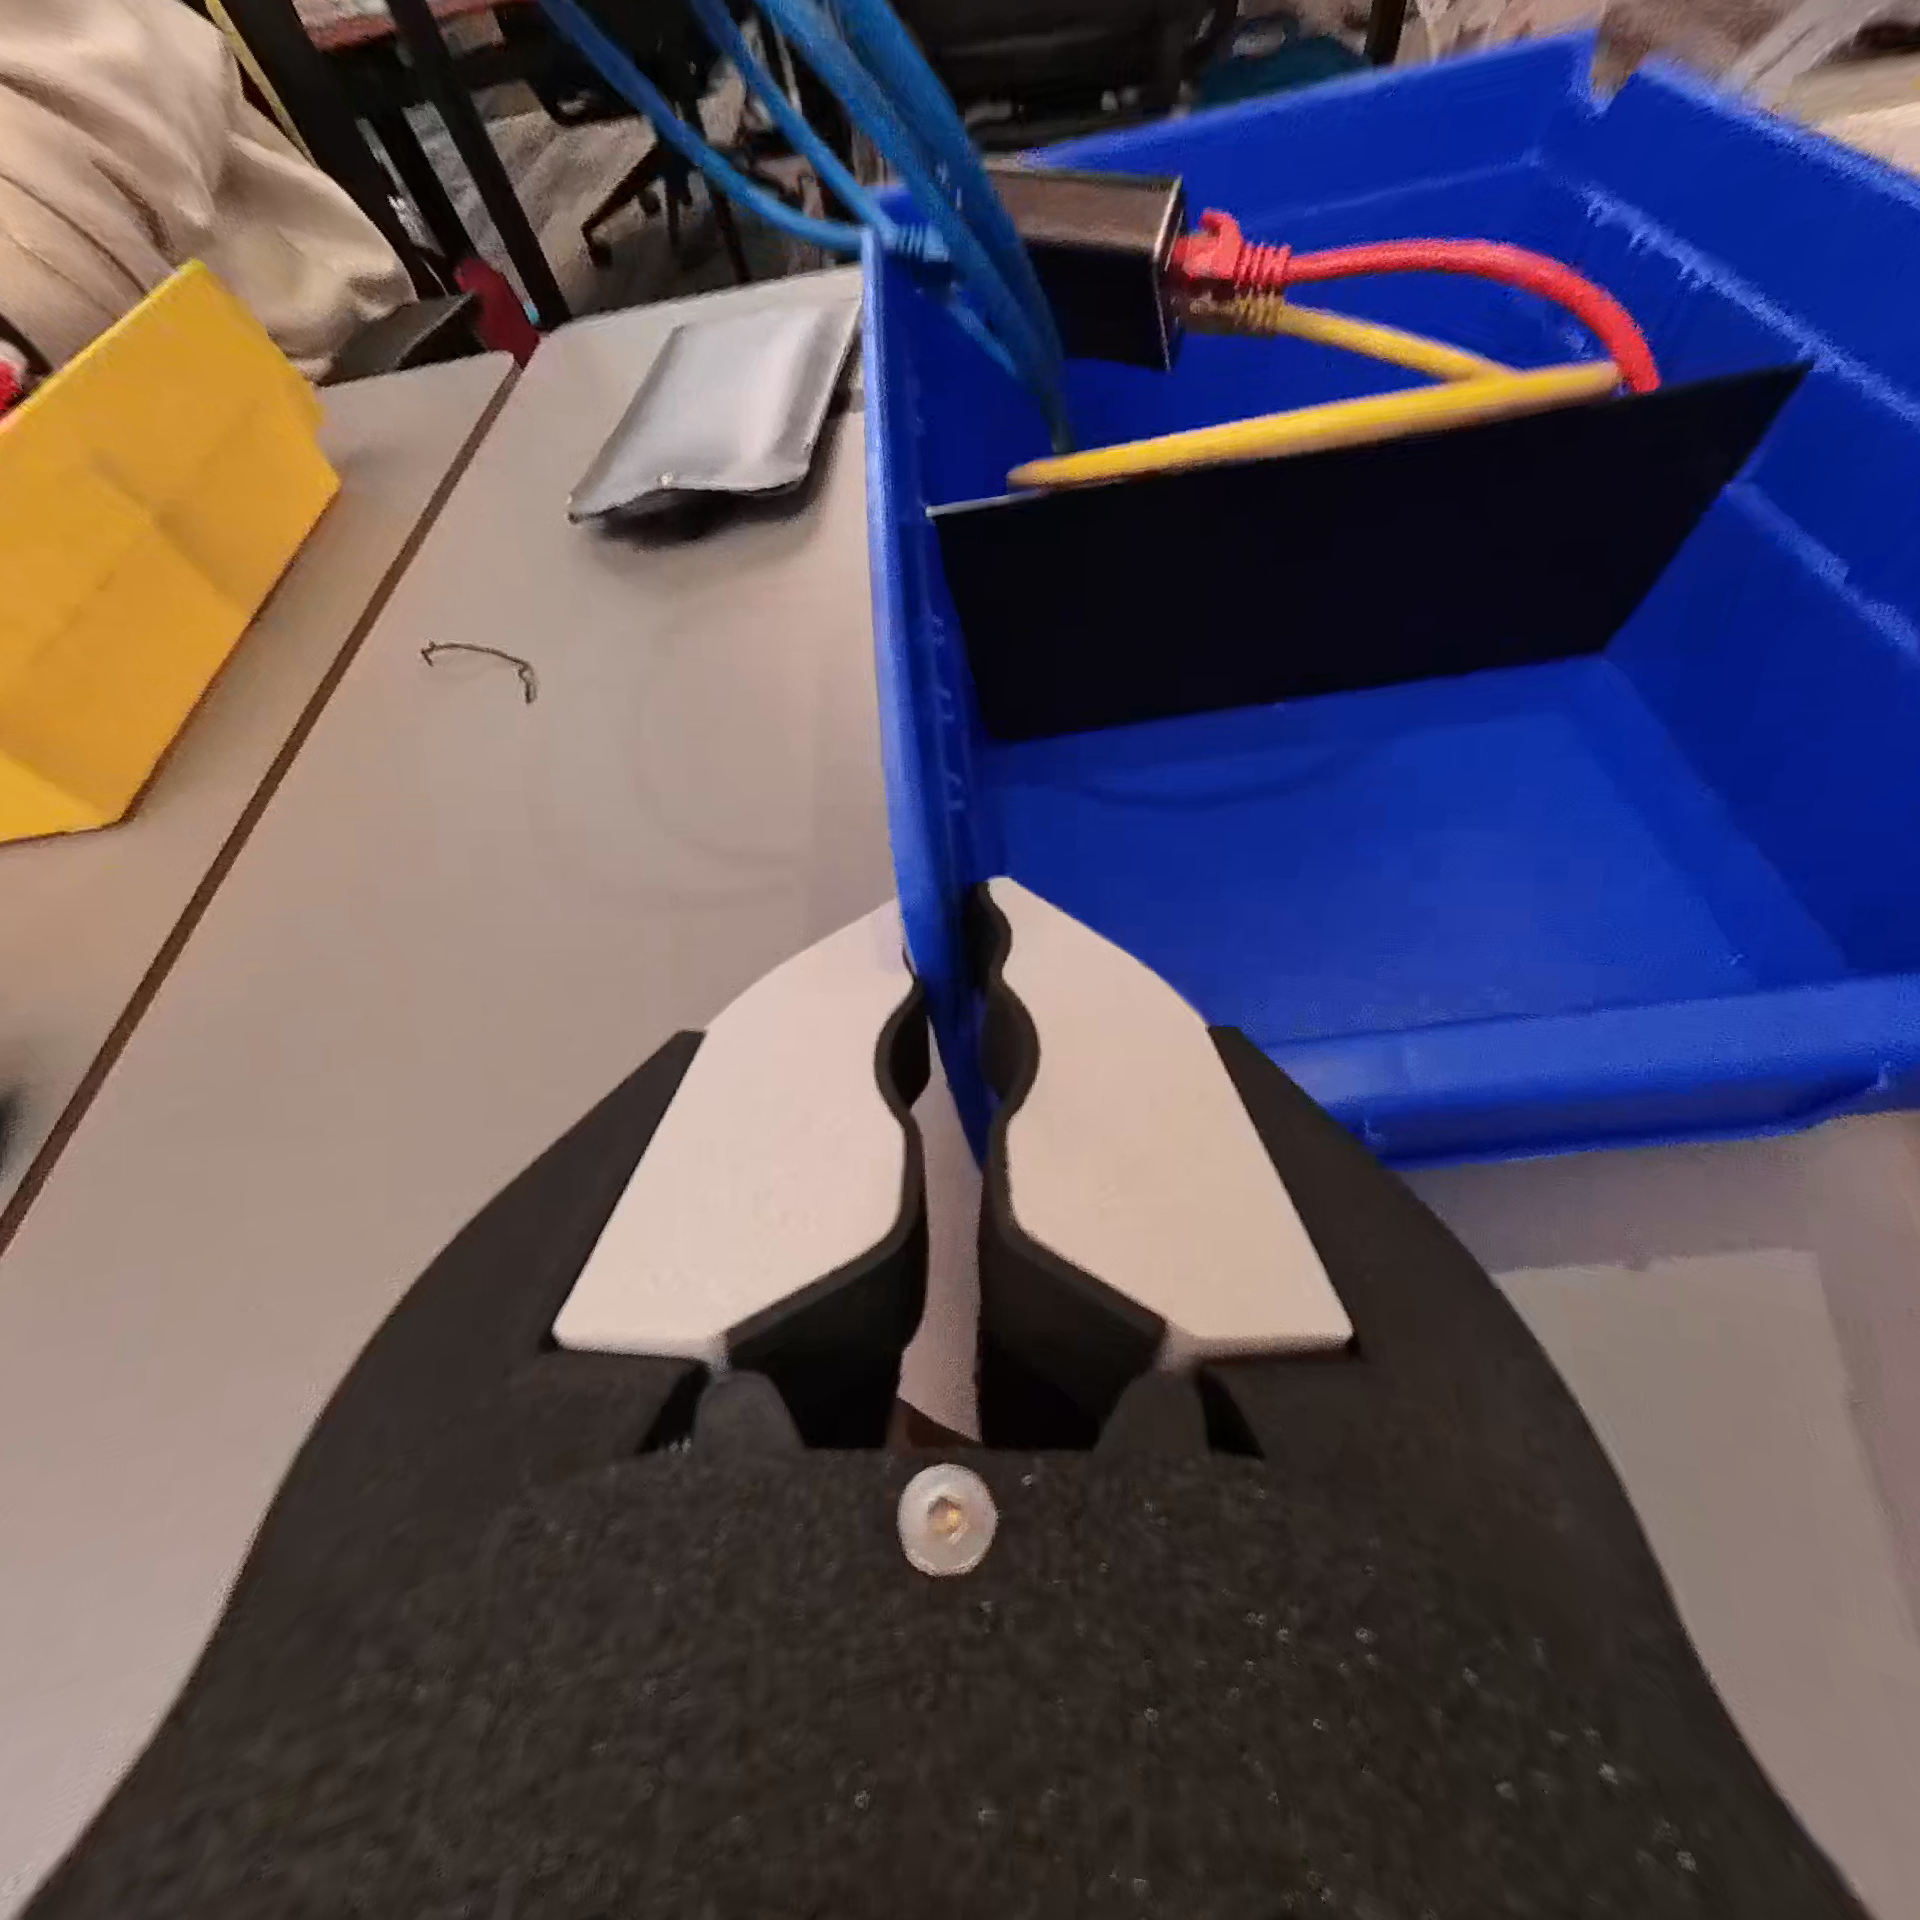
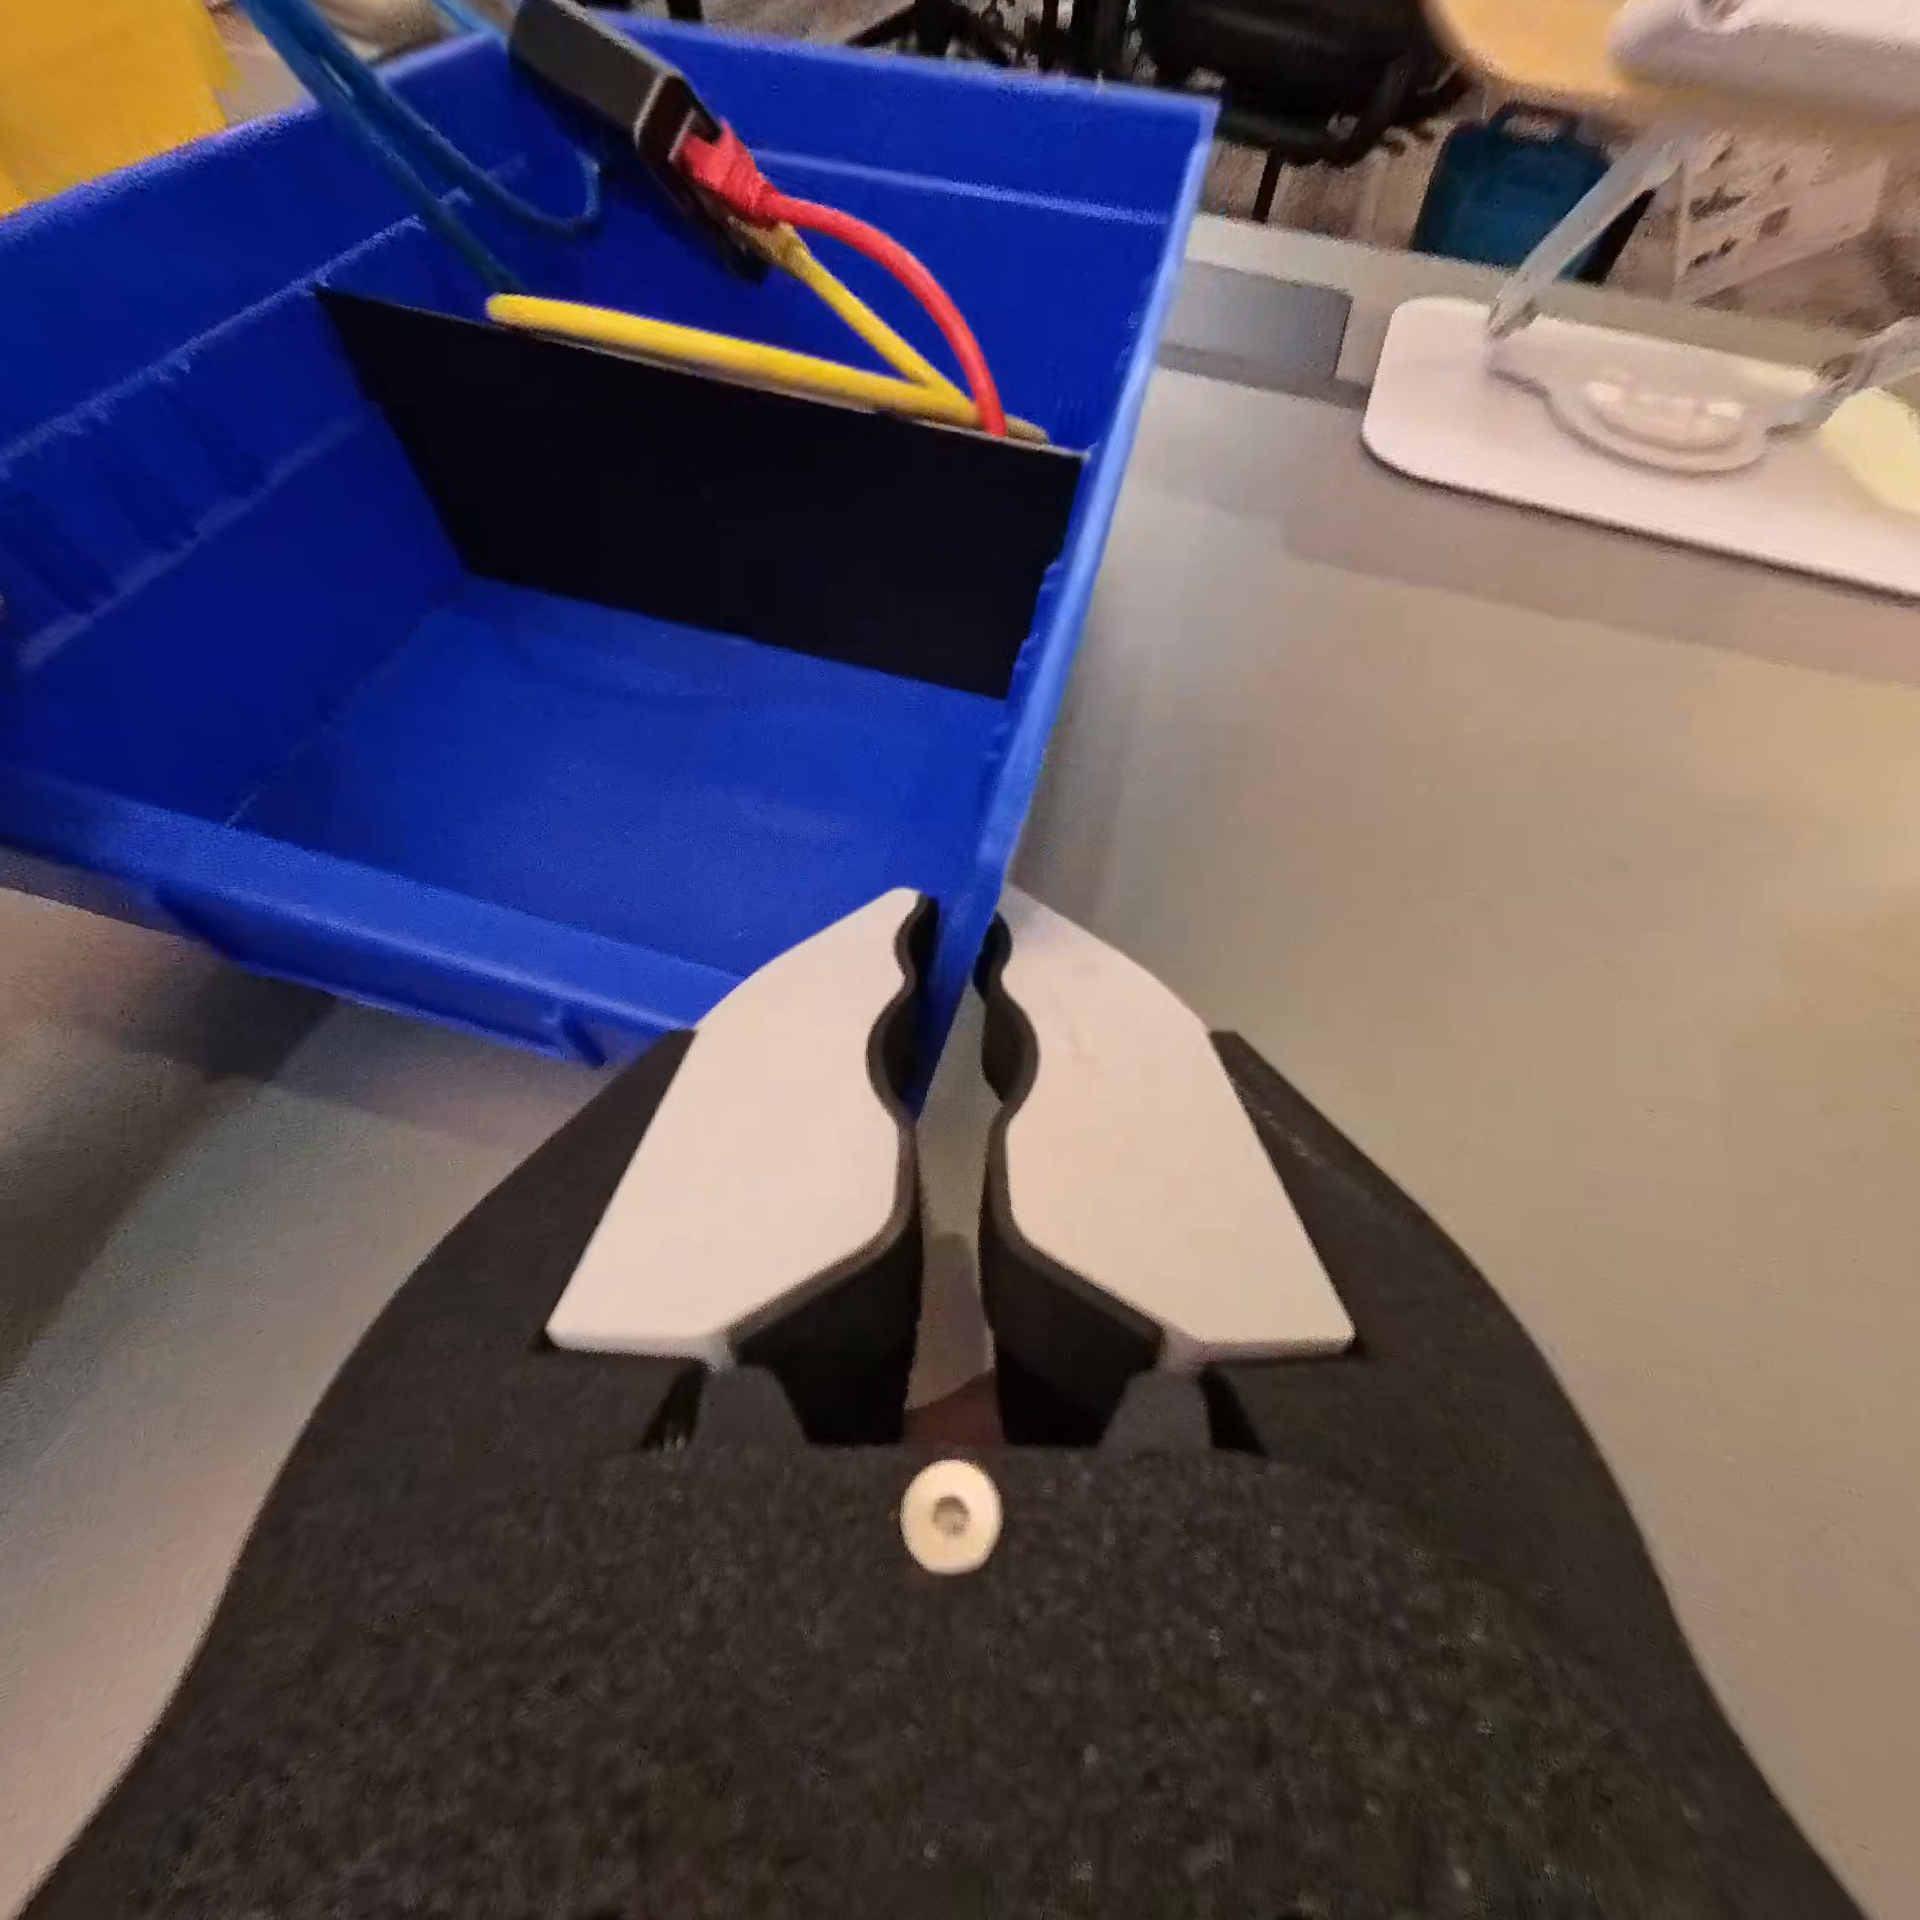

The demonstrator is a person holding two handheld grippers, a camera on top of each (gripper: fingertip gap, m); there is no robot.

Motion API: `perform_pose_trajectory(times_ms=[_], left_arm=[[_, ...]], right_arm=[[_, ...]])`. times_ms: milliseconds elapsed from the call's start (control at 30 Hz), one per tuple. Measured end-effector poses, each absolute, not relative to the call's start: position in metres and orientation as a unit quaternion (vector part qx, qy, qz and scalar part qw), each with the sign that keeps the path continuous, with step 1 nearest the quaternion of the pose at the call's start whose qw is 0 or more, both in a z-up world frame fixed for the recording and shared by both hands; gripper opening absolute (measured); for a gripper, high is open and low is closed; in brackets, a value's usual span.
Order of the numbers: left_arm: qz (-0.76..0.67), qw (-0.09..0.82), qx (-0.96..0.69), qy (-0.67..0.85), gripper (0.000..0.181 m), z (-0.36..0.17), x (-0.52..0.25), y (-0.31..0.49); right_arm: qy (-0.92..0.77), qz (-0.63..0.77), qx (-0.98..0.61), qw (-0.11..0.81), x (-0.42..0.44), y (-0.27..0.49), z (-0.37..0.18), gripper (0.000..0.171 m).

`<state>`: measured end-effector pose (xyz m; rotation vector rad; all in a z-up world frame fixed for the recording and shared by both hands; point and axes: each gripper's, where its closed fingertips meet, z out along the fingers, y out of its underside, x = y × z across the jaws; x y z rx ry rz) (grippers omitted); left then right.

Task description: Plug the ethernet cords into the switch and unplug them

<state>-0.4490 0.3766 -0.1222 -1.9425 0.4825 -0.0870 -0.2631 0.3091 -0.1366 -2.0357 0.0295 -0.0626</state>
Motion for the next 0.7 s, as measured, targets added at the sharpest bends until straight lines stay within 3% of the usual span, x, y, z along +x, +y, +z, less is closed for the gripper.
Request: perform_pose_trajectory(times_ms=[167,267,333,500,700], left_arm=[[-0.067,0.527,-0.816,0.229,0.006,-0.13,-0.45,0.377],[-0.061,0.528,-0.813,0.237,0.006,-0.13,-0.451,0.377],[-0.083,0.528,-0.815,0.224,0.005,-0.13,-0.45,0.378],[-0.13,0.512,-0.822,0.21,0.004,-0.13,-0.448,0.381],[-0.14,0.499,-0.824,0.228,0.004,-0.131,-0.447,0.387]], right_arm=[[-0.047,0.088,-0.839,0.535,-0.271,0.301,-0.124,0.014],[-0.114,0.138,-0.804,0.566,-0.245,0.263,-0.091,0.031],[-0.115,0.103,-0.803,0.575,-0.19,0.238,-0.079,0.034],[0.065,-0.067,-0.797,0.596,0.029,0.163,-0.075,0.034],[0.149,-0.137,-0.825,0.527,0.154,0.098,-0.111,0.04]])
